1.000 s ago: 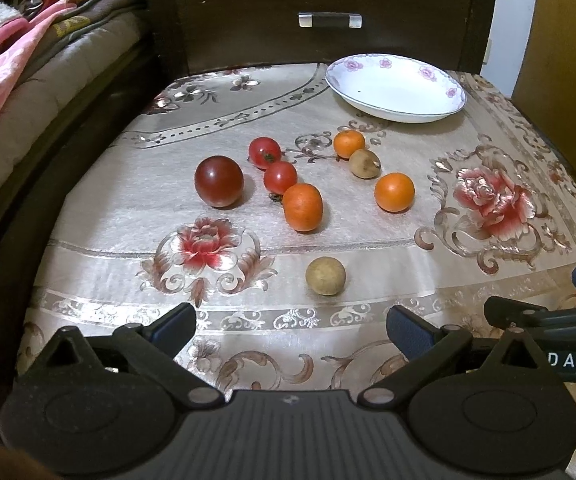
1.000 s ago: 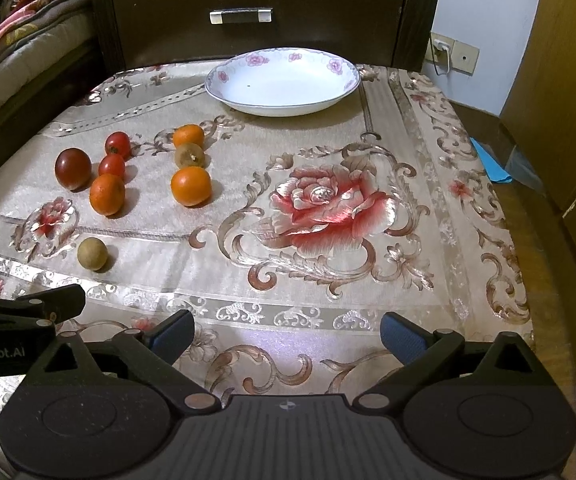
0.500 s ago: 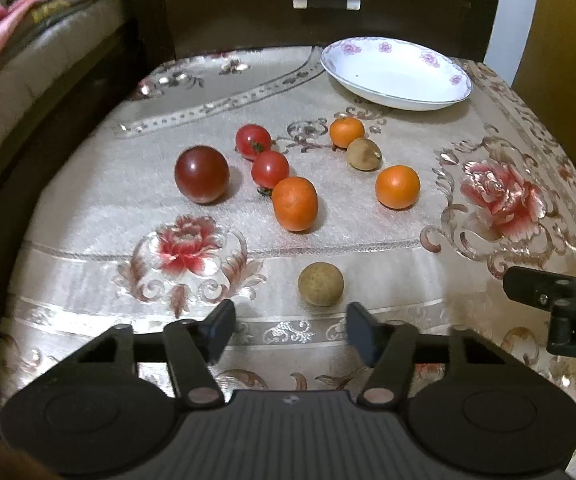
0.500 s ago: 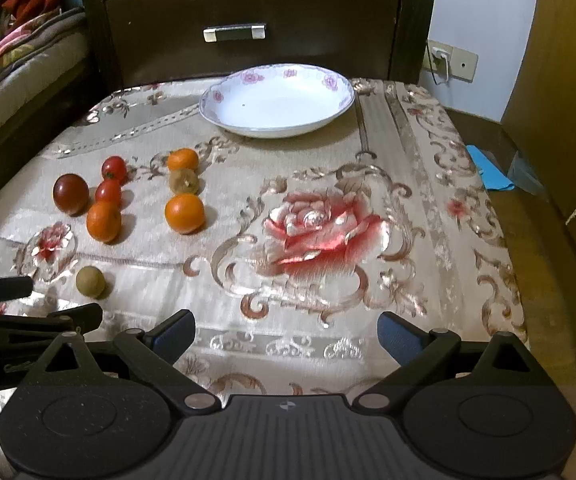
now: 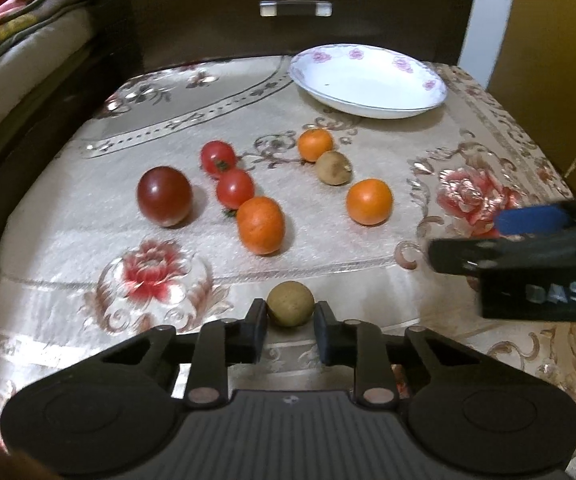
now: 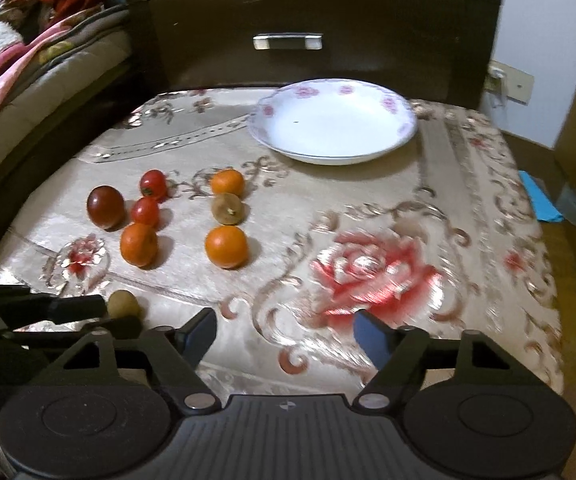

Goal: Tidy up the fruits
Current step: 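Grasp the brown round fruit with the left tool while the right tool grasps a tangerine, then carry both fruits over the white bowl and open both tools to drop them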

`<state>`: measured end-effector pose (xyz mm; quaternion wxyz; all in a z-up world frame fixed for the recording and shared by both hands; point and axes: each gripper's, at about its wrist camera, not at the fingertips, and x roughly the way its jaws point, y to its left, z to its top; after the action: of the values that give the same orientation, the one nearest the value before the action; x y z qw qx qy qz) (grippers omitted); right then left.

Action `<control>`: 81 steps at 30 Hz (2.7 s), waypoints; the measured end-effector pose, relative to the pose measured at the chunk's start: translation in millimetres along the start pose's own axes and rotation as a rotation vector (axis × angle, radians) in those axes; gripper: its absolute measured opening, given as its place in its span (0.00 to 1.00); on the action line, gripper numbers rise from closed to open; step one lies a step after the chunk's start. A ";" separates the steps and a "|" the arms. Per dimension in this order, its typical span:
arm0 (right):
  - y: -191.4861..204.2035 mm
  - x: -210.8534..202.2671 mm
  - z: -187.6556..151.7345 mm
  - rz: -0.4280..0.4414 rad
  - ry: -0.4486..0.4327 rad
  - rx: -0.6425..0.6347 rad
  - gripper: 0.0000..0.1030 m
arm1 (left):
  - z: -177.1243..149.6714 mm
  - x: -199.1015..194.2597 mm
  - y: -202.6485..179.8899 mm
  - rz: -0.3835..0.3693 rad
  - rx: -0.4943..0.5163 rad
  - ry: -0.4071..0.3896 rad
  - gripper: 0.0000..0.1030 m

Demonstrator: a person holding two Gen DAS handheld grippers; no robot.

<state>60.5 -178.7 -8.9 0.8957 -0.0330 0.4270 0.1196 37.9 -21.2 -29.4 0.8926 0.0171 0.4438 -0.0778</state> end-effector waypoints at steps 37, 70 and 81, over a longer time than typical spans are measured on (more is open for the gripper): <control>15.5 56.7 29.1 0.143 0.013 -0.146 0.24 | 5.0 7.1 -8.3 -0.032 0.095 -0.042 0.32; -47.4 53.4 73.1 0.047 -0.104 0.016 0.24 | 127.7 42.4 -18.0 -0.113 0.037 -0.169 0.32; -65.8 74.4 94.2 0.019 -0.120 0.029 0.24 | 156.3 70.5 -23.9 -0.122 0.055 -0.172 0.32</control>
<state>193.0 -213.4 -9.6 0.9189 -0.0088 0.3746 0.1237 199.6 -69.1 10.1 0.9202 0.0079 0.3633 -0.1455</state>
